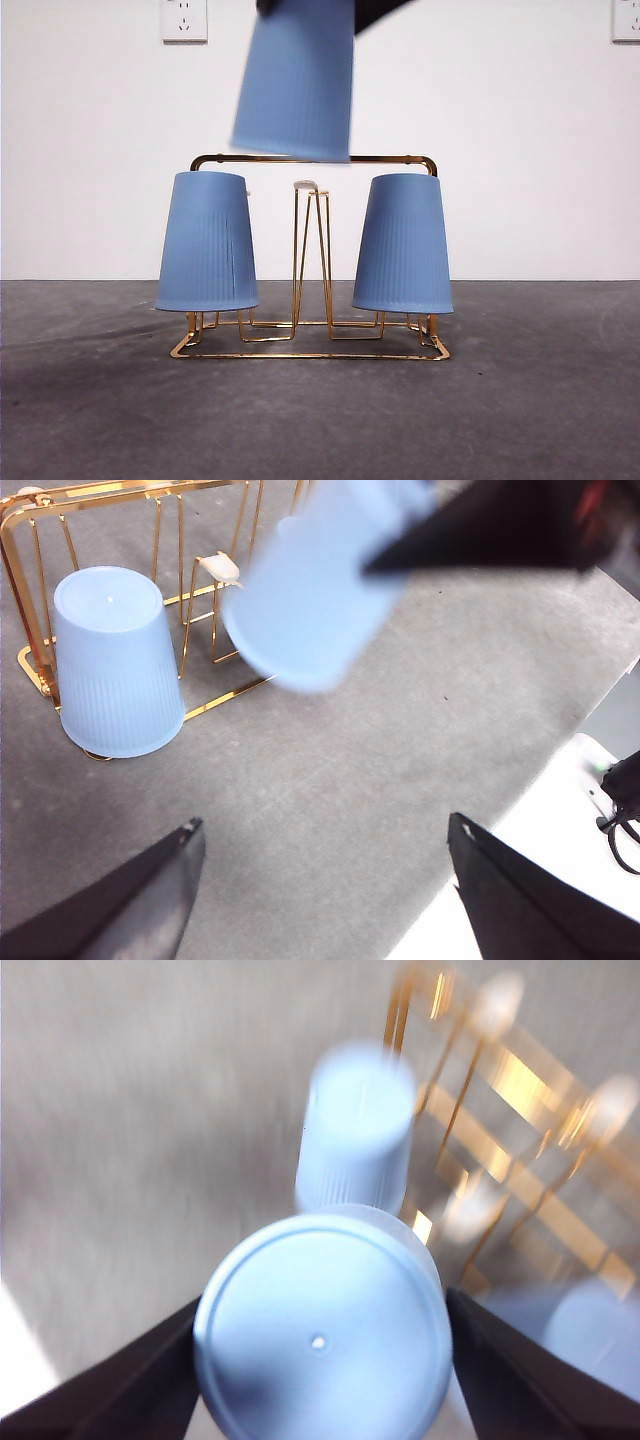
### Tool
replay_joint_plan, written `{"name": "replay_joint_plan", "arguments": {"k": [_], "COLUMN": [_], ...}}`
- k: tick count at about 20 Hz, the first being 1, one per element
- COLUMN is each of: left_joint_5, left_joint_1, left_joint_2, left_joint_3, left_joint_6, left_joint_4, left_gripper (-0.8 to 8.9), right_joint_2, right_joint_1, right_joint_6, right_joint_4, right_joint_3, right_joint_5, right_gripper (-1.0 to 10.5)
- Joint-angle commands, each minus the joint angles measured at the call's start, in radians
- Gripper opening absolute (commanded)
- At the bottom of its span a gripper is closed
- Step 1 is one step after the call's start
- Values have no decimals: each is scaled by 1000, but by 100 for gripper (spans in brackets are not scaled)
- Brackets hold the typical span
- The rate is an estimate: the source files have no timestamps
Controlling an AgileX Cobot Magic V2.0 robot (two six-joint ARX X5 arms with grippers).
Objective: Pick the top cup and place it on cupholder, pick up the mid cup and place it on cupholder, last pick the bottom cup and place it on cupholder.
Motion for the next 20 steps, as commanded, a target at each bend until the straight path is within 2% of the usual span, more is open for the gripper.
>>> {"name": "replay_joint_plan", "arguments": {"k": [1, 7, 10, 18, 20], "left_joint_5": [0, 0, 0, 0, 0], "left_joint_1": [-7, -7, -7, -7, -7], "left_joint_2": [6, 6, 6, 10, 10], "left_joint_3": [10, 10, 10, 10, 9], "left_joint_6": [3, 3, 3, 2, 3], "left_joint_4": [12, 19, 18, 18, 18], "left_gripper": [374, 374, 374, 374, 374], "right_joint_2": [27, 119, 174, 300, 317], "right_joint_1": [-17, -90, -113, -132, -132], "right_joint_6": [-22, -55, -56, -71, -71], "right_joint_4": [36, 85, 111, 113, 116], "right_joint_3": [33, 37, 37, 37, 37], "right_joint_5": [8, -2, -47, -48, -51], "right_gripper": [306, 307, 307, 309, 339]}}
